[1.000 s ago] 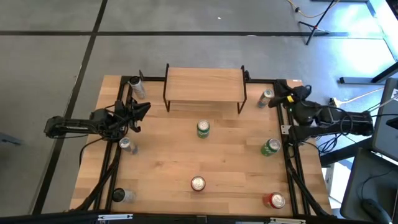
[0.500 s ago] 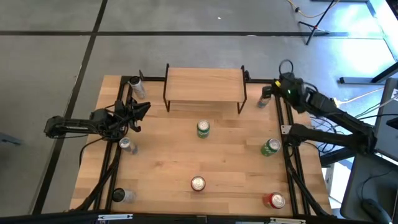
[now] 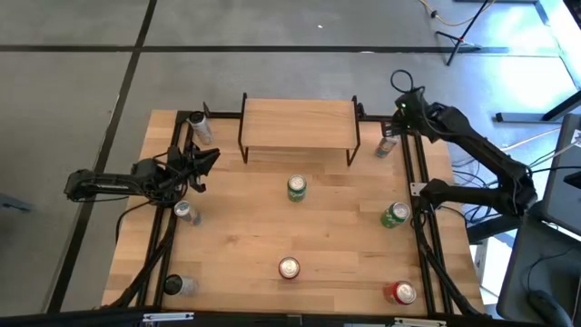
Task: Place canned beverage on shelf
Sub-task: Put the top blue soda can on the shelf
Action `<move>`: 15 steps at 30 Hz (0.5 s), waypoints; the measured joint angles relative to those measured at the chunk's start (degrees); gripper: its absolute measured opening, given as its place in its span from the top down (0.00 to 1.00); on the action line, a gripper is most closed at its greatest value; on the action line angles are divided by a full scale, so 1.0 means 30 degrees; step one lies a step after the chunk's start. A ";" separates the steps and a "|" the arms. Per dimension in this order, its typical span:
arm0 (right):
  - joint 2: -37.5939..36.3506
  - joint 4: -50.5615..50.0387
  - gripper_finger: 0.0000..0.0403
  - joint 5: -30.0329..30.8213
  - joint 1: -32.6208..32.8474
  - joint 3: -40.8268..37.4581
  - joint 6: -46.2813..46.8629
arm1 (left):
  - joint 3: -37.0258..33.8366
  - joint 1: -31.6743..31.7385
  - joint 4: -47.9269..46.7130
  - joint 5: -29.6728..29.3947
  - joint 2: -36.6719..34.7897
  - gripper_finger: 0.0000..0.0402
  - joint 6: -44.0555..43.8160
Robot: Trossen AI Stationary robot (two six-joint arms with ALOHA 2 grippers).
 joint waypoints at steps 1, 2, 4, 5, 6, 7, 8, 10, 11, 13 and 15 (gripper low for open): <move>0.0345 -0.0415 0.35 0.0035 0.0000 0.0232 0.0196 | 0.0000 -0.0001 -0.0007 0.0000 0.0000 0.87 0.0001; 0.0659 -0.0769 0.31 -0.0087 0.0000 0.0373 0.0277 | 0.0000 0.0006 -0.0015 0.0000 0.0000 0.87 0.0001; 0.1019 -0.1250 0.23 -0.0148 0.0007 0.0526 0.0393 | 0.0000 0.0006 -0.0105 0.0000 0.0000 0.87 -0.0002; 0.1062 -0.1283 0.20 -0.0149 0.0015 0.0567 0.0420 | 0.0000 0.0001 -0.0136 0.0000 0.0000 0.87 -0.0004; 0.1068 -0.1373 0.17 -0.0174 0.0015 0.0580 0.0433 | 0.0000 -0.0001 -0.0133 0.0000 0.0000 0.87 -0.0001; 0.1082 -0.1503 0.15 -0.0376 0.0015 0.0580 0.0249 | 0.0000 -0.0001 -0.0133 -0.0002 0.0000 0.87 -0.0001; 0.1108 -0.1487 0.13 -0.0664 0.0015 0.0580 -0.0094 | 0.0000 -0.0001 -0.0138 0.0000 0.0000 0.87 -0.0006; 0.1119 -0.1292 0.10 -0.1111 0.0015 0.0580 -0.0121 | 0.0000 -0.0001 -0.0138 0.0000 0.0000 0.87 -0.0006; 0.1112 -0.1350 0.09 -0.1347 0.0015 0.0576 0.0248 | 0.0000 -0.0001 -0.0138 -0.0007 0.0000 0.87 -0.0008; 0.1112 -0.1333 0.07 -0.1764 0.0032 0.0555 0.0841 | 0.0000 -0.0001 -0.0138 -0.0002 0.0000 0.87 -0.0038; 0.1186 -0.0828 0.07 -0.2466 0.0036 0.0372 0.1595 | 0.0000 -0.0001 -0.0138 -0.0007 0.0000 0.87 -0.0057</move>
